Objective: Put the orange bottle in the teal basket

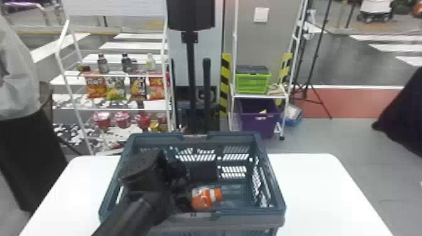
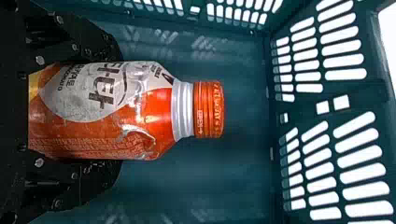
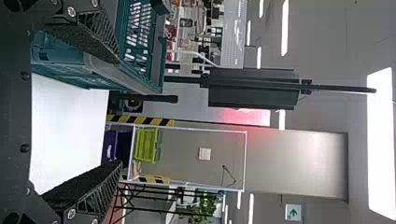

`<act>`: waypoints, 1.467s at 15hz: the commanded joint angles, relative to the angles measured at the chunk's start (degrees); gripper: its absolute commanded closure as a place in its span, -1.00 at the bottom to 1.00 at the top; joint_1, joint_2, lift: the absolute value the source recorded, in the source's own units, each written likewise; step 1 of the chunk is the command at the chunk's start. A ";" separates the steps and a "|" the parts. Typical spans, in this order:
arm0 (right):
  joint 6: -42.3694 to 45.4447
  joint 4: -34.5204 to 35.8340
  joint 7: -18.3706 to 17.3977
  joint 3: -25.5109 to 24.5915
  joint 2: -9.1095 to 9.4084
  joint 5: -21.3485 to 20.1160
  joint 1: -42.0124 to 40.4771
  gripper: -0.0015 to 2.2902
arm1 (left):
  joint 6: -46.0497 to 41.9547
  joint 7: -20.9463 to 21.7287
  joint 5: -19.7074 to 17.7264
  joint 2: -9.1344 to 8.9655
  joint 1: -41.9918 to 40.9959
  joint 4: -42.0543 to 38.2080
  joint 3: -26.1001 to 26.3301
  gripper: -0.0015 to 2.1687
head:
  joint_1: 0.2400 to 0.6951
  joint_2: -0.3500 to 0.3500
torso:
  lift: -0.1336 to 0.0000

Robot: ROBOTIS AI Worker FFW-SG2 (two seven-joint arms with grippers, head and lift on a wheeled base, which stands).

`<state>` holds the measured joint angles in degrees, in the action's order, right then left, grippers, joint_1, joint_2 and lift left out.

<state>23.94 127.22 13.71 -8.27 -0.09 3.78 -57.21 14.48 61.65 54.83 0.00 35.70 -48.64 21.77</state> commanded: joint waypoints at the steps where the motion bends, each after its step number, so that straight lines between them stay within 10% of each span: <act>1: 0.01 0.04 -0.09 0.01 0.14 0.00 -0.01 -0.89 | 2.18 -1.97 -0.07 -0.15 -0.81 -1.54 -0.15 -0.88 | 0.14 0.00 | 1.00; 14: -1.22 -0.84 0.00 -0.78 0.14 0.53 1.39 -0.89 | 8.33 -1.88 -8.95 1.32 -12.50 -37.49 -15.45 -0.90 | 0.14 0.00 | 1.00; 22: -1.57 -0.84 0.00 -1.31 0.14 1.32 2.19 -0.89 | 22.22 -14.98 -43.14 -0.15 -33.94 -69.66 -41.11 -0.90 | 0.14 0.00 | 1.00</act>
<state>22.48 126.48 13.71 -9.46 -0.09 4.81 -55.31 34.65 47.57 19.01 0.02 5.94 -114.70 -15.15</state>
